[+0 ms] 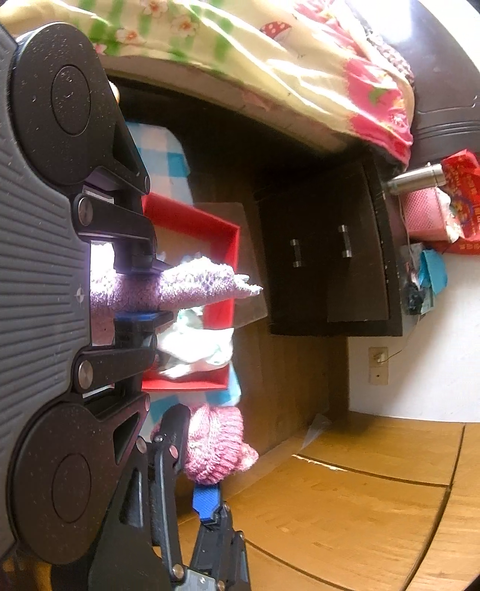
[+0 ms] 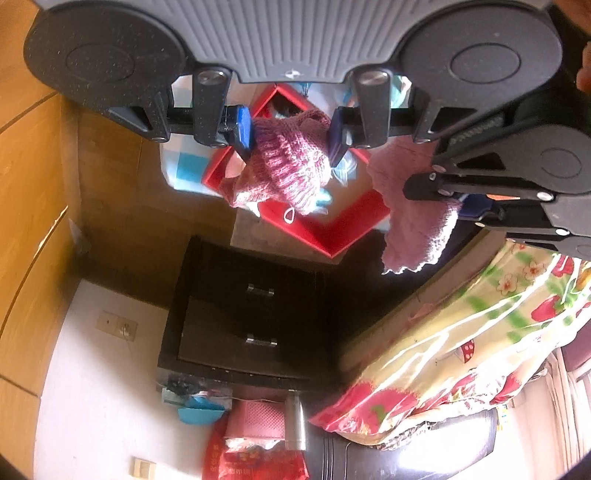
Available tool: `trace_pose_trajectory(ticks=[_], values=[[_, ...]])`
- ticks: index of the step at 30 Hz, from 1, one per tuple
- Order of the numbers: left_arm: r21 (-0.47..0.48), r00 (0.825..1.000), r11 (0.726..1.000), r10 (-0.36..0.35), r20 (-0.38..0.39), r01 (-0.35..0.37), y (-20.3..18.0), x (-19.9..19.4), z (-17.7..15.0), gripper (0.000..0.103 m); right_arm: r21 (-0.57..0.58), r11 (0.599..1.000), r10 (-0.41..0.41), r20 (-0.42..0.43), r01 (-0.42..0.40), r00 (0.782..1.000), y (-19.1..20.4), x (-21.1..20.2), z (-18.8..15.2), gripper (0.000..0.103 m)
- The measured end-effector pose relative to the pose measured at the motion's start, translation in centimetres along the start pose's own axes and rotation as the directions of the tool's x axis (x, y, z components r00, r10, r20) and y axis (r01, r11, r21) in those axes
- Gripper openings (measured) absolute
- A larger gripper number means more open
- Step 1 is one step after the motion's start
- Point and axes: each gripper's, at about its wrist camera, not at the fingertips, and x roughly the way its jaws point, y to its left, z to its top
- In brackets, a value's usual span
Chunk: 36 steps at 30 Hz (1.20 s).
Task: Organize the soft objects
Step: 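Carry the lilac towel to the box with left gripper while right carries the hat, then release the lilac towel into the red box while the right gripper releases the hat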
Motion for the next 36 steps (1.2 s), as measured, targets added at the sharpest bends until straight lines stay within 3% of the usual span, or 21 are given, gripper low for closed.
trace_pose_trajectory(ticks=[7,22,25,26,30,36], values=[[-0.012,1.000,1.000,0.019,-0.012,-0.020,0.8,3.2,1.9,0.018,0.010,1.000,-0.014,-0.025,0.014,1.000,-0.7,2.9,1.6,0.018],[-0.121,0.991,0.992,0.009,-0.131,-0.025,4.2,16.4,2.7,0.022,0.099,0.995,0.023,-0.157,-0.007,0.987,-3.3,16.7,2.6,0.018],[-0.140,0.991,0.990,0.010,-0.135,-0.029,4.7,17.5,2.4,0.025,0.120,0.993,0.033,-0.168,-0.013,0.985,-3.5,18.3,2.3,0.020],[-0.145,0.991,0.989,0.008,-0.135,-0.028,4.8,17.7,2.4,0.025,0.123,0.992,0.034,-0.172,-0.013,0.985,-3.4,18.7,2.3,0.028],[-0.150,0.989,0.988,0.006,-0.148,-0.029,4.8,18.1,1.9,0.028,0.126,0.992,0.022,-0.162,-0.002,0.987,-3.4,19.3,1.9,0.038],[-0.133,0.983,0.991,-0.012,-0.183,-0.012,4.4,16.7,-0.5,0.032,0.123,0.992,0.039,-0.194,-0.015,0.980,-3.5,18.3,0.2,0.039]])
